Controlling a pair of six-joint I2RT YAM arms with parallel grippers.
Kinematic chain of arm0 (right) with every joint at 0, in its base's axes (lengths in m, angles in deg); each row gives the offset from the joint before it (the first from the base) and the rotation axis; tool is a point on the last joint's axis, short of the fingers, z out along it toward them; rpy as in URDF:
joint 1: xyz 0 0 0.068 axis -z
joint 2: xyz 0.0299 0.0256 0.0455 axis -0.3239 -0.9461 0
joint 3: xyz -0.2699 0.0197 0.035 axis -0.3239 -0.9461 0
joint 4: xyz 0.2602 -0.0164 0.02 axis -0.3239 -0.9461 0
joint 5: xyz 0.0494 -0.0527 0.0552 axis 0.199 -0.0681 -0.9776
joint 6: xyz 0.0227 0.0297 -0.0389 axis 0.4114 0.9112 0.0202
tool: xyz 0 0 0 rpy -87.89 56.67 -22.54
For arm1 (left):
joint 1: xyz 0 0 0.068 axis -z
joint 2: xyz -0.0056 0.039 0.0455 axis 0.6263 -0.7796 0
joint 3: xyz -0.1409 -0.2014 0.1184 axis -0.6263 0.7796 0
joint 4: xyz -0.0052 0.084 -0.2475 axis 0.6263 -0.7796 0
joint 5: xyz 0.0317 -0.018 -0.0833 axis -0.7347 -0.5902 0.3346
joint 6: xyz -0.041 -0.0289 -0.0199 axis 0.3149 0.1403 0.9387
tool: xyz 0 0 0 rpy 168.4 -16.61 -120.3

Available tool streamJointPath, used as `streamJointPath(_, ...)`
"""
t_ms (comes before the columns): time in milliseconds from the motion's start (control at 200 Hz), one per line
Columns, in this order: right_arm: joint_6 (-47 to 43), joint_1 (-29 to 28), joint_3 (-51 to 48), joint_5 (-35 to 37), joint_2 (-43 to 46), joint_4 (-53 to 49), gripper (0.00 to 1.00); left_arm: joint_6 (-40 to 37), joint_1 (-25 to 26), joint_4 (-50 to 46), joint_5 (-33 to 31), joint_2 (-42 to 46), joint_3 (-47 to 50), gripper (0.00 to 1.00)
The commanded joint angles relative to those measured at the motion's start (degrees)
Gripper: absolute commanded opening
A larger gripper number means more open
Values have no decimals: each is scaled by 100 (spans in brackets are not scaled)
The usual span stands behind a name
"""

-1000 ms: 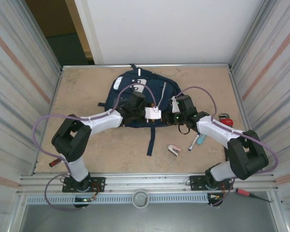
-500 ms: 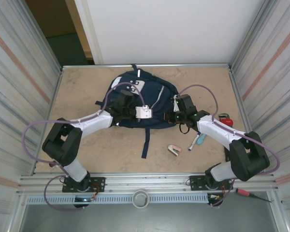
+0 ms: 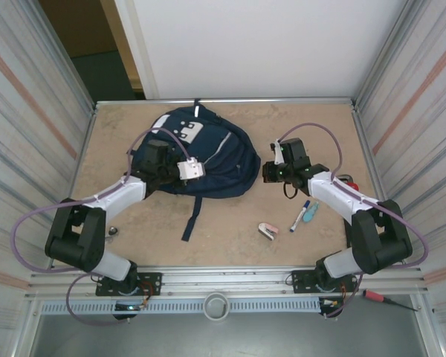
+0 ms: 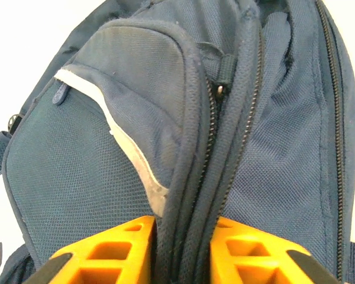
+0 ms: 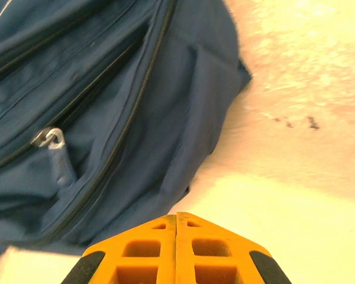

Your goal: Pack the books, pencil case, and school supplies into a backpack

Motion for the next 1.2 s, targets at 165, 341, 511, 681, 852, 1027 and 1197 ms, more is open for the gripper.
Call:
streamJointPath(165,-791,-344,388,-1172,-72,2,14,355,49,-156,193,288,-35,46)
streamJointPath(341,-369,-134,582,-1208,-247,63,24,997,409,-442,47,584,-219,72)
streamJointPath(511,207,-12,726,-1620,-580,387,33,1049,1547,-701,-1018,60,-712,78)
streamJointPath(681,616,-125,1011,-1880,-1195,737,32,900,1835,-1011,-1774,-775,-1281,76)
streamJointPath(852,966,-70,1266,-1747,-1948,703,22,776,1781,-1273,-2109,-1312,-1537,75)
streamJointPath(1027,1129,-11,988,-1247,-2187,510,16,1098,1595,-1178,-2075,-1518,-1608,47)
streamJointPath(1197,1113,-11,455,-1209,-1939,782,18,1495,1298,-1045,-1298,-1267,-1518,5)
